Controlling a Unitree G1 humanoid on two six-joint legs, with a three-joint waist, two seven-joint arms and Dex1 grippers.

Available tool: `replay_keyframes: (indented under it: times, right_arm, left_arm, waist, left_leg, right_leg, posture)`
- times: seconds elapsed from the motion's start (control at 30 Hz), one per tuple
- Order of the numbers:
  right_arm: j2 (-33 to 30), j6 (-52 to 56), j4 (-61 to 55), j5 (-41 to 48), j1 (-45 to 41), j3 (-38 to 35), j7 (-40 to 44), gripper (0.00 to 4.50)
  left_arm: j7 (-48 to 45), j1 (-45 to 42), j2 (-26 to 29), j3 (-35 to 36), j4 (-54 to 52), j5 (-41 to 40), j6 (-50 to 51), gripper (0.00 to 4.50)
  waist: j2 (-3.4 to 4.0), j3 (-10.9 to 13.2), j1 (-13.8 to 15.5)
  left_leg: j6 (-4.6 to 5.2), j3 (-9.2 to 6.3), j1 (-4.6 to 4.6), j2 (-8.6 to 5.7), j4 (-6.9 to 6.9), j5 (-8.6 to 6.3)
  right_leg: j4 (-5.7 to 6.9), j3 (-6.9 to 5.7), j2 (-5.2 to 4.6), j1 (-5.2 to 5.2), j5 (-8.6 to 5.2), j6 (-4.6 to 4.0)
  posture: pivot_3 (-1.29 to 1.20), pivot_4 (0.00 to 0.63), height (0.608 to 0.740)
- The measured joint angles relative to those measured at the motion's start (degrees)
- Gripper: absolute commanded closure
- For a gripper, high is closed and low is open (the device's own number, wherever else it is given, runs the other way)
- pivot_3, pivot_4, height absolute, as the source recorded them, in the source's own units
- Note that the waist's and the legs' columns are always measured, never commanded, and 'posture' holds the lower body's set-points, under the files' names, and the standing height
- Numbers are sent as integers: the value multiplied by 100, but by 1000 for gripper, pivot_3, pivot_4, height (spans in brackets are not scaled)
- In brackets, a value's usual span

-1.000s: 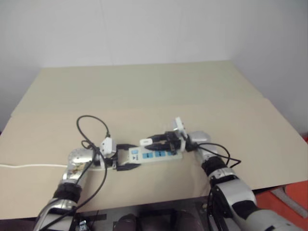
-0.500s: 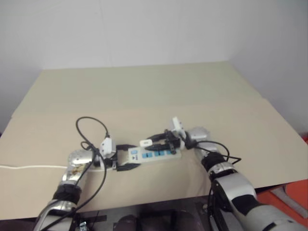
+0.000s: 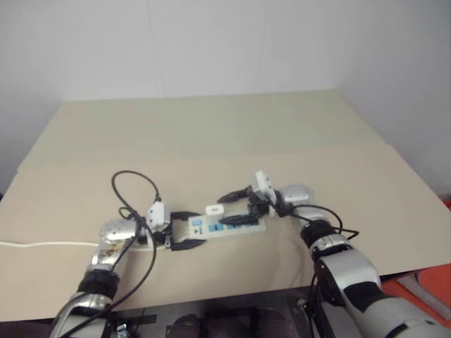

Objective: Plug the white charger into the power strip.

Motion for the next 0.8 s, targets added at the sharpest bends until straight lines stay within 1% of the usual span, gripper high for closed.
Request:
replay_keyframes:
  times: [0.2,0.33,0.47,0.53,0.57,0.6,0.73,0.8]
  right_arm:
    - [-24,-46,-60,51,37,-89,80,40]
    - [-350,-2,-478,171,155,152,110,40]
    - [-830,439,-1109,255,343,276,122,40]
    - [-1007,451,-1455,275,468,221,120,0]
    - [-1087,449,-1629,303,541,184,118,0]
    - [-1211,451,-1848,327,643,116,114,0]
    - [-1720,541,-2470,488,1029,-139,103,0]
    - [-1887,591,-2656,536,1211,-229,82,0]
  left_arm:
    - [2,0,0,-1,-15,2,0,1237]
    - [24,0,0,-3,-86,19,1,1237]
    - [83,26,-1,14,-186,0,-11,1237]
    - [28,25,1,16,-207,-33,27,515]
    - [-50,26,4,13,-218,-58,37,372]
    - [-176,33,2,14,-245,-148,58,23]
    - [-497,42,-63,161,-431,-624,259,23]
    - [-616,42,-29,222,-533,-723,294,23]
  waist:
    - [0,0,4]
    - [1,4,16]
    - [6,9,14]
    - [6,9,15]
    - [6,9,18]
    - [6,10,24]
    - [3,13,28]
    - [3,14,24]
  left_leg:
    - [0,0,-2,0,-2,0]
    - [0,0,-15,-1,-2,0]
    - [0,-1,-49,-2,3,0]
    - [0,1,-65,-4,5,1]
    - [0,1,-76,-5,7,1]
    - [0,3,-93,-7,12,1]
    - [1,6,-106,-11,15,1]
    - [1,7,-104,-12,15,1]
  right_leg:
    - [-2,0,0,-2,0,0]
    - [-3,-2,-2,-13,0,0]
    - [0,-4,-5,-42,0,0]
    - [2,-5,-4,-58,0,0]
    - [3,-6,-4,-67,0,0]
    - [5,-6,-4,-82,0,0]
    - [0,-10,-2,-90,0,1]
    - [1,-10,0,-90,0,2]
  posture:
    - [0,150,740]
    - [0,150,740]
    - [0,150,740]
    - [0,150,740]
    - [0,150,740]
    - [0,150,740]
    - [0,150,740]
    - [0,150,740]
